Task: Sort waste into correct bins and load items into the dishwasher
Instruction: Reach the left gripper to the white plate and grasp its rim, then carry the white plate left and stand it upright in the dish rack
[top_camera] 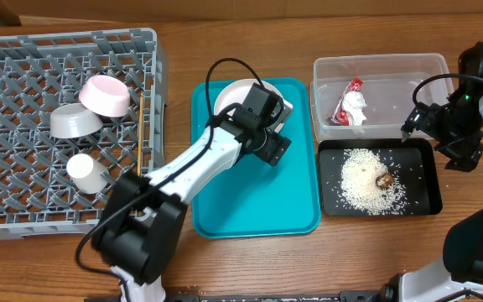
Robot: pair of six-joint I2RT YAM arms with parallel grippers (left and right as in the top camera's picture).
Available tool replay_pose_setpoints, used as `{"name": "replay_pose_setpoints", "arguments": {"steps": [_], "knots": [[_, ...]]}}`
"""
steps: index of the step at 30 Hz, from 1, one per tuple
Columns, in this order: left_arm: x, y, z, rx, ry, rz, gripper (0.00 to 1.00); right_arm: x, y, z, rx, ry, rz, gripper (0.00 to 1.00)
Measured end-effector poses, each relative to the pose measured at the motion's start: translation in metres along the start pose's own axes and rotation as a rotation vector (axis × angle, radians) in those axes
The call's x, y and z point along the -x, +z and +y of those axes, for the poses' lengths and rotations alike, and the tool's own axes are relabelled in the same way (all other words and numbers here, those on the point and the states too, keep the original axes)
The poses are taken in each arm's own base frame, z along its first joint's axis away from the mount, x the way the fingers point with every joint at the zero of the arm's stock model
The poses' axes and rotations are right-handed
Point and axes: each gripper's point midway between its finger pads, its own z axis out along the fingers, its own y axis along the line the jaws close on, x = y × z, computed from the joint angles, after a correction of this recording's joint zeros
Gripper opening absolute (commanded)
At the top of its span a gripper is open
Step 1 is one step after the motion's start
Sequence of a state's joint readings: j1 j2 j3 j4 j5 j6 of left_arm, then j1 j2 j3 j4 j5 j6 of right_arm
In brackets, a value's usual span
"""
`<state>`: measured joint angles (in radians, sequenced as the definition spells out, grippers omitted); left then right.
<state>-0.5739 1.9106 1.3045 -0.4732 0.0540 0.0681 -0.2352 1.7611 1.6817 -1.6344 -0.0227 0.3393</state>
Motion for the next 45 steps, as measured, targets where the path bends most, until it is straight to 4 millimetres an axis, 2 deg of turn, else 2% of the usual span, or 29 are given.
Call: {"name": "replay_pose_setpoints", "arguments": {"steps": [2, 5, 6, 7, 8, 12, 16, 19, 22, 24, 26, 27, 29, 31, 34, 37, 39, 42, 45], "knots": [[-0.010, 0.013, 0.003, 0.011, 0.011, 0.038, 0.80, 0.000, 0.000, 0.000, 0.000, 0.000, 0.000, 1.00], [-0.029, 0.022, 0.003, 0.014, 0.019, 0.111, 0.47, 0.000, 0.000, 0.000, 0.001, 0.000, -0.001, 1.00], [-0.035, 0.023, 0.003, 0.016, 0.014, 0.135, 0.39, 0.000, 0.000, 0.000, 0.000, 0.000, -0.001, 1.00], [-0.042, 0.023, 0.003, 0.016, 0.017, 0.163, 0.24, 0.000, 0.000, 0.000, 0.001, 0.000, -0.001, 1.00], [-0.048, 0.022, 0.003, 0.015, 0.012, 0.187, 0.15, 0.000, 0.000, 0.000, 0.000, 0.001, -0.002, 1.00], [-0.057, 0.019, 0.002, 0.013, -0.008, 0.229, 0.04, 0.000, 0.000, 0.000, 0.000, 0.001, -0.001, 1.00], [-0.056, 0.013, 0.001, 0.011, -0.027, 0.253, 0.04, 0.000, 0.000, 0.000, 0.001, 0.000, 0.000, 1.00], [-0.051, -0.001, 0.000, 0.007, -0.048, 0.286, 0.04, 0.000, 0.000, 0.000, 0.000, 0.001, -0.001, 1.00], [-0.026, -0.021, 0.001, 0.012, -0.087, 0.267, 0.04, 0.000, 0.000, 0.000, 0.000, 0.001, 0.001, 1.00], [0.000, -0.044, 0.005, 0.014, -0.137, 0.226, 0.04, 0.000, 0.000, 0.000, -0.001, 0.000, 0.001, 1.00], [0.015, -0.064, 0.013, 0.019, -0.185, 0.194, 0.04, 0.000, 0.000, 0.000, 0.000, 0.000, 0.000, 1.00], [0.024, -0.080, 0.020, 0.026, -0.226, 0.170, 0.04, 0.000, 0.000, 0.000, 0.000, 0.000, 0.001, 1.00], [0.041, -0.116, 0.042, 0.020, -0.313, 0.084, 0.04, 0.000, 0.000, 0.000, 0.000, 0.000, 0.001, 1.00], [0.053, -0.159, 0.074, -0.009, -0.420, -0.029, 0.04, 0.000, 0.000, 0.000, -0.001, 0.001, 0.001, 1.00], [0.052, -0.190, 0.106, -0.118, -0.534, -0.113, 0.04, 0.000, 0.000, 0.000, -0.001, 0.001, 0.001, 1.00], [0.038, -0.214, 0.151, -0.274, -0.693, -0.190, 0.04, 0.000, 0.000, 0.000, 0.000, 0.001, 0.001, 1.00], [0.030, -0.228, 0.169, -0.362, -0.761, -0.232, 0.04, -0.001, 0.000, 0.000, -0.001, 0.000, 0.003, 1.00], [0.011, -0.232, 0.194, -0.457, -0.855, -0.248, 0.04, -0.001, 0.000, 0.000, -0.001, 0.001, 0.004, 1.00], [-0.007, -0.219, 0.212, -0.530, -0.929, -0.233, 0.04, -0.001, 0.000, 0.000, -0.002, 0.001, 0.005, 1.00]]}}
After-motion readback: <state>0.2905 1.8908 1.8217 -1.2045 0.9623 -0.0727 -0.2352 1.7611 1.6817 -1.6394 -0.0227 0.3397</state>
